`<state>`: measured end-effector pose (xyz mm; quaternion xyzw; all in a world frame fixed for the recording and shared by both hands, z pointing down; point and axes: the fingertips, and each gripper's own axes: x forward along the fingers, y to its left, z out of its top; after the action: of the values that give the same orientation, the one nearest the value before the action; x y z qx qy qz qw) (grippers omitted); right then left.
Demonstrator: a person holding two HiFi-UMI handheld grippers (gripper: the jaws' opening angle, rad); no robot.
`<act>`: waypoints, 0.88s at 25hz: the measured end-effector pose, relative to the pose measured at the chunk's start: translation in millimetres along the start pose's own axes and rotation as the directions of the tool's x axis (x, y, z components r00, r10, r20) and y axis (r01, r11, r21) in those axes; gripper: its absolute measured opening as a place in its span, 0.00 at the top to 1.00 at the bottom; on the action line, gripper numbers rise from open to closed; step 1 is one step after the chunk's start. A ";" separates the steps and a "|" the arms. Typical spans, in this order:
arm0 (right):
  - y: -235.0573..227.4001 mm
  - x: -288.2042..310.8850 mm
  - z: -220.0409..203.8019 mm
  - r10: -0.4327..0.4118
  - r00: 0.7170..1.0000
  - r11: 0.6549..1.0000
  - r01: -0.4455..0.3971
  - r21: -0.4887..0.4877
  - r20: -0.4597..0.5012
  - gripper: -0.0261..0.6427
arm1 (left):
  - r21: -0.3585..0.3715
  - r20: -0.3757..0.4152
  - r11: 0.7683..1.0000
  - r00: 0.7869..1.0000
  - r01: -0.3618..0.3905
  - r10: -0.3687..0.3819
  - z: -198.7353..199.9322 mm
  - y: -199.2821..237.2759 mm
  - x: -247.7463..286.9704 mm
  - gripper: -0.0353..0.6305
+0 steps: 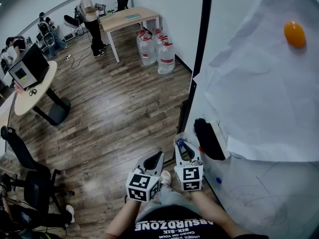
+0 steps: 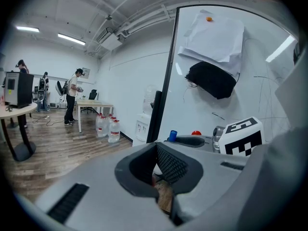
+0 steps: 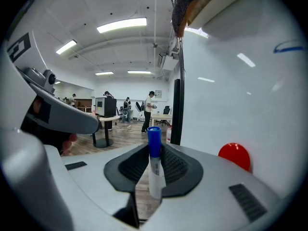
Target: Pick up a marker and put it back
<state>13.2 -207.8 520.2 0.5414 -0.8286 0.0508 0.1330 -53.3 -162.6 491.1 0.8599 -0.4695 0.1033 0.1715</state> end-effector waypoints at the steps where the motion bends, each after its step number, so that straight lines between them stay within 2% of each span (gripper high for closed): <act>1: -0.4 -0.3 -1.5 -0.001 1.000 1.000 0.001 0.001 -0.003 0.86 | 0.001 0.000 1.000 1.000 0.001 -0.001 -0.2 -0.7 0.3 0.94; 22: -6.7 -7.5 -25.0 -0.008 0.999 0.999 0.010 0.038 -0.044 0.86 | 0.012 -0.011 1.000 1.000 0.014 -0.014 -4.4 -12.5 2.8 0.94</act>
<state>26.3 -198.2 541.7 0.5462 -0.8220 0.0778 0.1411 -41.3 -156.7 493.7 0.8636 -0.4620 0.1098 0.1695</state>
